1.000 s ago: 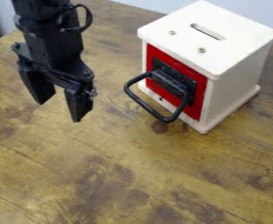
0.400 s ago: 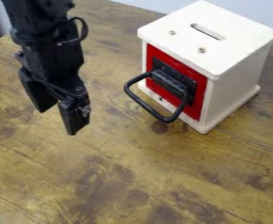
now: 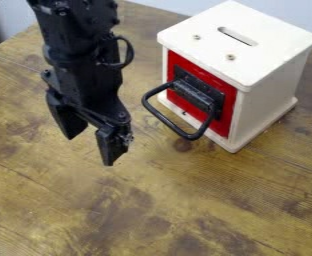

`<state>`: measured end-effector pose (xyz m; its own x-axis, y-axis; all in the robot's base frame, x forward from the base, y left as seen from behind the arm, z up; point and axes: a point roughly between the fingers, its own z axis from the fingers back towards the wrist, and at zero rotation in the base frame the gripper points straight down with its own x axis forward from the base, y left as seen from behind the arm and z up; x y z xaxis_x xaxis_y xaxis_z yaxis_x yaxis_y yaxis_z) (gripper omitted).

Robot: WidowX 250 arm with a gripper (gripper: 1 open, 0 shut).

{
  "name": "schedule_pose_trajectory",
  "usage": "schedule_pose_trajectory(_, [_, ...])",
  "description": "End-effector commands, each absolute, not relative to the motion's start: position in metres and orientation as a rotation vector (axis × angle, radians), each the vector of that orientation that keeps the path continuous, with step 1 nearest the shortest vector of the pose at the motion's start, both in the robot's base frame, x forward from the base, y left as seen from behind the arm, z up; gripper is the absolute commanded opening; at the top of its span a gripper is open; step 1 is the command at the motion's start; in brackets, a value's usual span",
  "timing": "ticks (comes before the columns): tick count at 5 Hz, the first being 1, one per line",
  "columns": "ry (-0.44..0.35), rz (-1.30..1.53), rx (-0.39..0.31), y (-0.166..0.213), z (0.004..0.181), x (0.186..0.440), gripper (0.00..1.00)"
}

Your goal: Close the drawer

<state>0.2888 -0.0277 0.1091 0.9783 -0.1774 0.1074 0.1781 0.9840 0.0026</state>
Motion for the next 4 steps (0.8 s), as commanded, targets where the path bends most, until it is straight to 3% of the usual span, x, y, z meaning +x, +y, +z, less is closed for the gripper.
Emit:
schedule_pose_trajectory(1, [-0.15,-0.085,-0.002,-0.01,0.116,0.298,1.0])
schedule_pose_trajectory(3, [-0.149,-0.148,-0.006,-0.045,0.107,0.3,1.0])
schedule_pose_trajectory(4, [-0.154,-0.158,-0.008,-0.036,0.101,0.302,1.0])
